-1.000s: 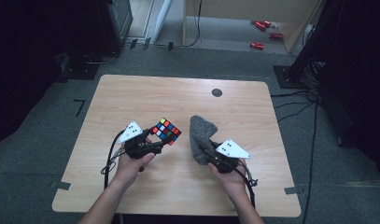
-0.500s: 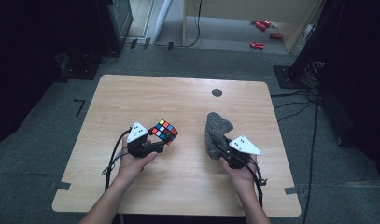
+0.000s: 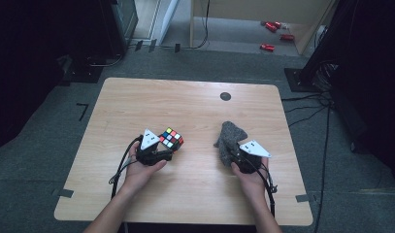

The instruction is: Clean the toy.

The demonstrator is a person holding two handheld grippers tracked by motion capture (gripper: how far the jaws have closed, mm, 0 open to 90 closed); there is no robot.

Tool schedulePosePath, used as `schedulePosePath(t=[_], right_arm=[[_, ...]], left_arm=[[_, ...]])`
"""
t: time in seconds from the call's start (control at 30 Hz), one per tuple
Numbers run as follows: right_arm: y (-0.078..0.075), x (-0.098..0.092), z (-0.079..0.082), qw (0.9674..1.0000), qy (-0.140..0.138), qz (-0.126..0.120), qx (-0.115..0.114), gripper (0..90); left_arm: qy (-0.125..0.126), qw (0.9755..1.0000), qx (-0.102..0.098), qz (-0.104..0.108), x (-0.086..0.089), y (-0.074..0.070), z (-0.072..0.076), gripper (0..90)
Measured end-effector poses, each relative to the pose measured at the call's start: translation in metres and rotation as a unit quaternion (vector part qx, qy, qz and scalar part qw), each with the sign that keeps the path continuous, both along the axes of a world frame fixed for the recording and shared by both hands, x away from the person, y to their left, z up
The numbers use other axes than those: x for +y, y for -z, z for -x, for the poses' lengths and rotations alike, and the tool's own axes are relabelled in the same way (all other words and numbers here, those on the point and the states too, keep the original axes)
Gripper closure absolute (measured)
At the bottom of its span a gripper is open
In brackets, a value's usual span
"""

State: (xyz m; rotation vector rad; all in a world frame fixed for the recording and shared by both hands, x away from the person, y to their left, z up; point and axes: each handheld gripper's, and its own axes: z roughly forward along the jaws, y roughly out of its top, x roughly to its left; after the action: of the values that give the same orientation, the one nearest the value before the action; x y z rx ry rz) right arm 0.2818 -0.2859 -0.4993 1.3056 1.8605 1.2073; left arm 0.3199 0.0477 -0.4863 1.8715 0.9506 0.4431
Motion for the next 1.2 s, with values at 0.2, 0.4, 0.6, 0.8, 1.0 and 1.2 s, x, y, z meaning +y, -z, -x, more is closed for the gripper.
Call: schedulePosePath(t=[0.2, 0.4, 0.6, 0.8, 1.0, 1.2], right_arm=[[0.006, 0.000, -0.002, 0.9999, 0.002, 0.009, 0.015, 70.6], [0.013, -0.004, -0.003, 0.9993, 0.009, 0.013, 0.035, 70.6], [0.019, -0.004, -0.004, 0.9986, 0.013, 0.021, 0.046, 71.1], [0.020, -0.003, -0.005, 0.9983, 0.009, 0.026, 0.052, 70.9], [0.020, -0.001, -0.005, 0.9978, 0.010, 0.033, 0.056, 70.9], [0.021, 0.000, -0.005, 0.9971, 0.013, 0.032, 0.068, 71.9]], left_arm=[[0.002, 0.9999, 0.001, -0.012, -0.002, 0.003, 0.000, 35.0], [0.001, 0.9997, 0.006, -0.025, -0.006, 0.008, -0.001, 34.9], [0.004, 0.9980, 0.022, -0.060, -0.012, 0.016, -0.003, 34.9], [0.012, 0.9961, 0.022, -0.084, -0.017, 0.020, -0.002, 34.9], [0.013, 0.9963, 0.023, -0.081, -0.017, 0.021, -0.003, 34.9], [0.017, 0.9966, 0.020, -0.078, -0.017, 0.023, -0.004, 34.7]])
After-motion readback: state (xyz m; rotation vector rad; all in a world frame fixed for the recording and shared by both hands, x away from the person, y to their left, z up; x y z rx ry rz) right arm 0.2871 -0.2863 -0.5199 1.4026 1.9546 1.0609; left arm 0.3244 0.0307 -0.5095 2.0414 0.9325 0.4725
